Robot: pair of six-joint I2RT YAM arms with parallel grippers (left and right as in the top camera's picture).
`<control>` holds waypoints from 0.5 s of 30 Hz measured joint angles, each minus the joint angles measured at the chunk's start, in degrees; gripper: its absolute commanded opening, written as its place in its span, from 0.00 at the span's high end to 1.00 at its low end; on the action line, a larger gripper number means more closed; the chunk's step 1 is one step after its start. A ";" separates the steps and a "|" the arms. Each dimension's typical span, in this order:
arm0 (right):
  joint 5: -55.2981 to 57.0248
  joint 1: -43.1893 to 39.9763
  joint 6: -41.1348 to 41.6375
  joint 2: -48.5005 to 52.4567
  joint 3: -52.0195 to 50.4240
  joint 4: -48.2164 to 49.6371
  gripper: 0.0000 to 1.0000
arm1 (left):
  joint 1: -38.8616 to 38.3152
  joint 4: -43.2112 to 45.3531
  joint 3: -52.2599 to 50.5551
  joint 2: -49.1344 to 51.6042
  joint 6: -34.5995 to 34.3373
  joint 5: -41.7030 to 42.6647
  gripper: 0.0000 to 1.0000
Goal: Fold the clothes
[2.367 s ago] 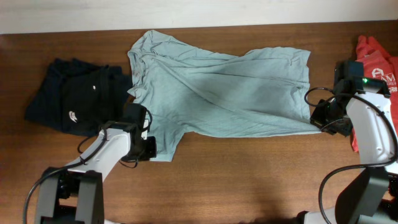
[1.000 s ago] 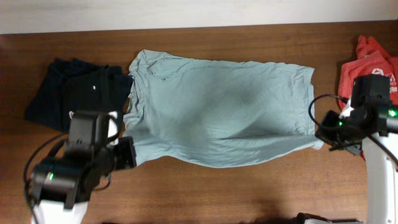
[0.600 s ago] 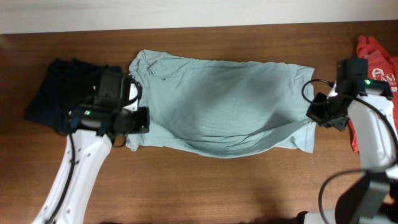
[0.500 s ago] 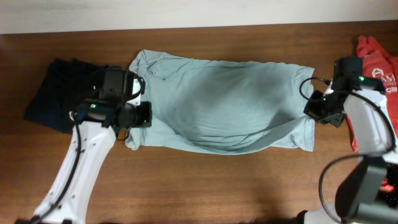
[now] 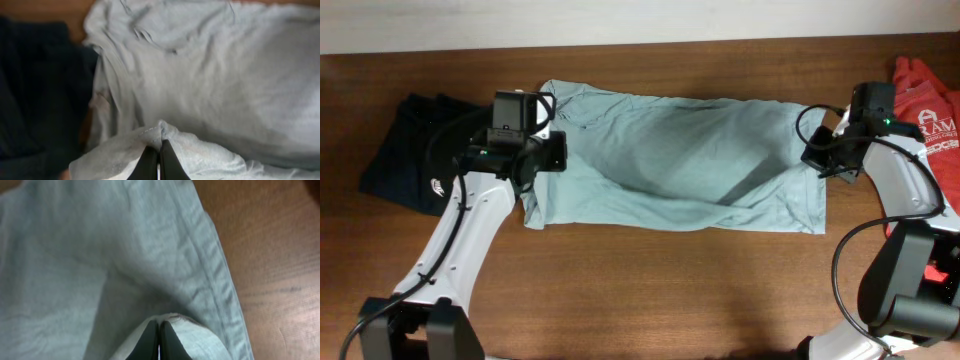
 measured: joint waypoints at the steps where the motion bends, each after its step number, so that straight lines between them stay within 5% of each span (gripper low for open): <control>1: -0.04 0.00 0.02 0.02 0.00 0.68 0.96 | 0.20 0.61 0.00 0.00 0.00 -0.20 1.00; 12: -0.22 0.00 0.02 1.44 0.00 2.12 0.93 | 0.52 2.93 0.00 1.07 0.00 -1.66 0.99; 13: -0.24 0.00 0.07 1.86 0.00 2.43 0.87 | 0.52 2.93 0.00 1.62 0.00 -1.66 0.98; 15: -0.35 0.00 0.04 2.47 0.00 2.78 0.42 | 0.52 2.93 0.00 2.84 0.11 -1.68 0.83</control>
